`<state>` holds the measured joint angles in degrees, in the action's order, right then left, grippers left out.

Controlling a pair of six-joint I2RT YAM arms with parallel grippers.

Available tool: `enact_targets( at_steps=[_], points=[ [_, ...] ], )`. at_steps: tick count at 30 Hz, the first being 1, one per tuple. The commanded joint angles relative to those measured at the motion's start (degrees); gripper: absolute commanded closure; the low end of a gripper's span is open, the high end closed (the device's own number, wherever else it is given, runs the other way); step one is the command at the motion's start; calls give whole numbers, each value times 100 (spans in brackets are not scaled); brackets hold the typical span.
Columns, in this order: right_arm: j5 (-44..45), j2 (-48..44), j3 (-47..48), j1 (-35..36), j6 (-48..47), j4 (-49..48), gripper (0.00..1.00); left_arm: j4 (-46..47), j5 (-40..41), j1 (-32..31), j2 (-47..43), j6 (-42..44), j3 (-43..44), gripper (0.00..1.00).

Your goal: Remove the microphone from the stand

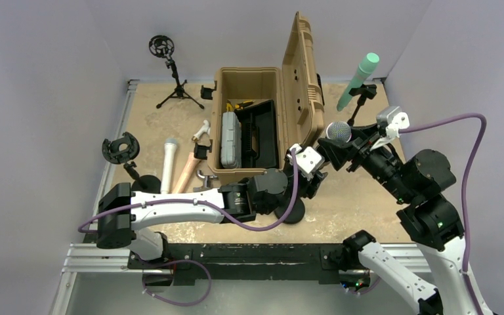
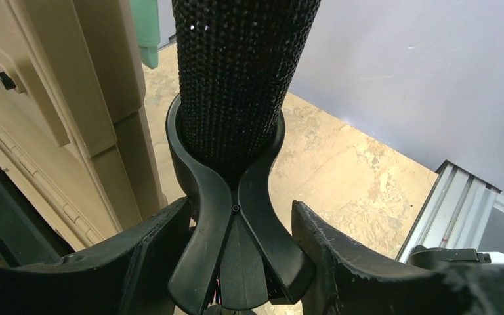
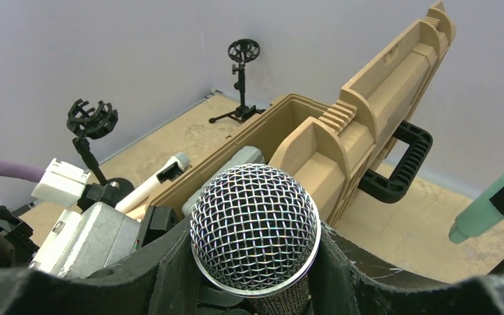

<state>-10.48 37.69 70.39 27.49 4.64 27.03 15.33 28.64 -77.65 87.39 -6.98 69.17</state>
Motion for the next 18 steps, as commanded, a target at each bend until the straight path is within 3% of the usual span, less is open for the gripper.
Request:
enact_targets(
  at_steps=[1,6,10,12,16,18],
  points=[
    [-144,-146,126,16,111,-1075,100,-190,81,48,-188,-188,67,44],
    [-177,-122,55,15,85,-1131,100,-261,192,48,-156,-234,176,36],
    [-200,-140,7,14,100,-1157,100,-309,299,48,-156,-284,207,37],
    [-207,-150,9,16,107,-1148,100,-359,262,48,-145,-227,243,50],
    [-185,-182,-18,13,116,-1137,100,-549,242,48,-189,-270,282,89],
    [-174,-194,-25,16,108,-1108,100,-633,289,48,-235,-325,276,100]
  ],
)
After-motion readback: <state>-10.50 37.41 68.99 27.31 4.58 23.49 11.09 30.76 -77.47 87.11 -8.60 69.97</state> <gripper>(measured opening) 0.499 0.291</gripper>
